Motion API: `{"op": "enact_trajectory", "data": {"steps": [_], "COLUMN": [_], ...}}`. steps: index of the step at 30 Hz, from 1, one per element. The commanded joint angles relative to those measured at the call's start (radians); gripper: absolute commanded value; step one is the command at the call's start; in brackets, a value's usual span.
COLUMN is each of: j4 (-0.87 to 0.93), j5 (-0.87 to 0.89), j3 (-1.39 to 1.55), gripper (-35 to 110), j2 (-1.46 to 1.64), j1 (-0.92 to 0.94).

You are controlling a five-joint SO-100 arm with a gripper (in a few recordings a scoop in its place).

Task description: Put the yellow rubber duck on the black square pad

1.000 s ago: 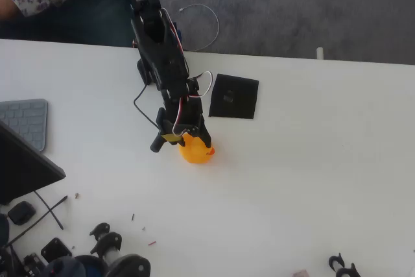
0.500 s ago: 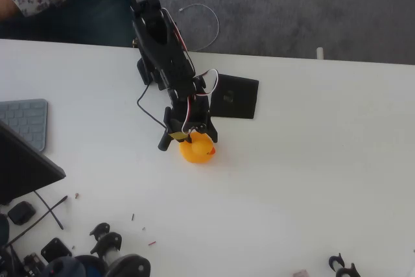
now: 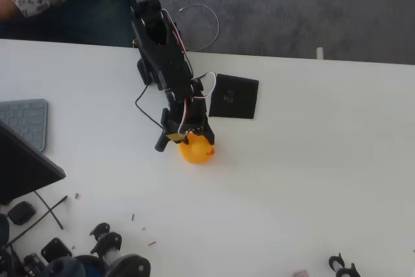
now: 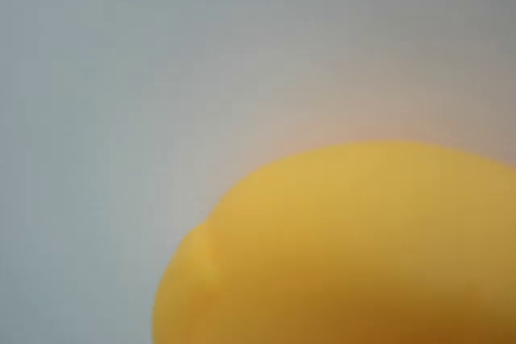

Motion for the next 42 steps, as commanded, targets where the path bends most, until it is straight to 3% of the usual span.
{"op": "enact_trajectory", "data": {"steps": [1,29,37,42], "j4": [0.014,0.006,0.006,0.005], "j5": [-0.012,-0.011,-0.008,-0.002], "j3": [0.006,-0.005,-0.008,-0.023], "gripper": [29,28,10,8], "j2": [0.009,-0.043,-0.041,-0.040], "j1": [0.006,0.006,0.006,-0.002]}}
